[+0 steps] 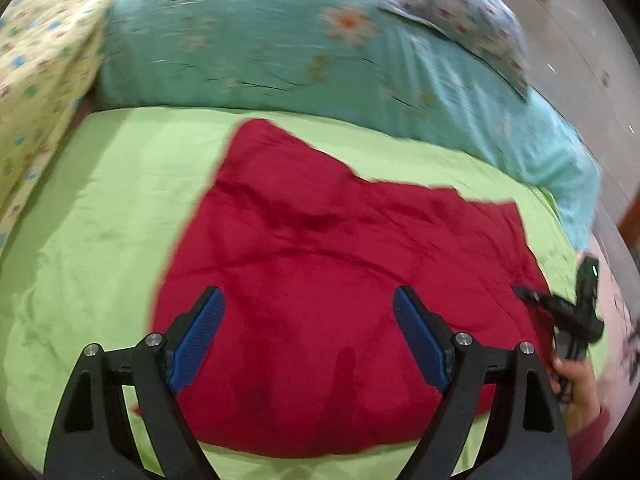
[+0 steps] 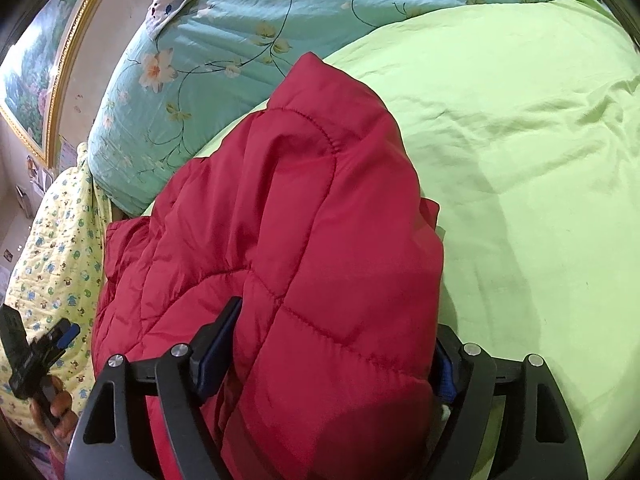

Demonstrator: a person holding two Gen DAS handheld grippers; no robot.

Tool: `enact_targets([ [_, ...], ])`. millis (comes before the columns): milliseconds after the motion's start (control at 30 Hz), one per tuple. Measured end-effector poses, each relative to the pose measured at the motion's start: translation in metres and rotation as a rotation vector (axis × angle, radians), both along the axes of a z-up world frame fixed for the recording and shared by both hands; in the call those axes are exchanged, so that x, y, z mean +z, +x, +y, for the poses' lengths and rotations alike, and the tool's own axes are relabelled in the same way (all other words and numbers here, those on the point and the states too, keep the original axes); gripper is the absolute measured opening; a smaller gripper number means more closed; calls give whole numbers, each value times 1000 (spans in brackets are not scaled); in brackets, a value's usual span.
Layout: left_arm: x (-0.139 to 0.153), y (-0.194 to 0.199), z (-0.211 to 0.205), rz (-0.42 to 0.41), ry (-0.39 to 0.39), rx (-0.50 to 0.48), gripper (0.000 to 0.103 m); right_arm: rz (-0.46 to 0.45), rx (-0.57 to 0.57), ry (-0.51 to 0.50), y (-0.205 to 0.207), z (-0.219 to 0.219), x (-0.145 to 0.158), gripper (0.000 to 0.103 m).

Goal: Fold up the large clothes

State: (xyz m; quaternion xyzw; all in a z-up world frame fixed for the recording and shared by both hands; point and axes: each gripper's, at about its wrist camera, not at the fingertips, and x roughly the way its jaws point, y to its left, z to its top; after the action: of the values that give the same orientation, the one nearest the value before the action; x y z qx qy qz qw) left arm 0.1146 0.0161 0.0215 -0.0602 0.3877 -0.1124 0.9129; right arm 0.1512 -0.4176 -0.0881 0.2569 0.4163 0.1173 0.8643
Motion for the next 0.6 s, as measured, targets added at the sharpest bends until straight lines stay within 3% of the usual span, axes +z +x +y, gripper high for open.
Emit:
enact_targets([
  [167, -8, -7, -41, 19, 49, -98, 87, -11, -11, 15, -2, -2, 2, 80],
  [367, -12, -12, -57, 23, 88, -134, 87, -39, -47, -3, -8, -3, 11, 83],
  [600, -47, 7, -53, 107, 117, -96, 87, -137, -118, -161, -27, 9, 44, 83],
])
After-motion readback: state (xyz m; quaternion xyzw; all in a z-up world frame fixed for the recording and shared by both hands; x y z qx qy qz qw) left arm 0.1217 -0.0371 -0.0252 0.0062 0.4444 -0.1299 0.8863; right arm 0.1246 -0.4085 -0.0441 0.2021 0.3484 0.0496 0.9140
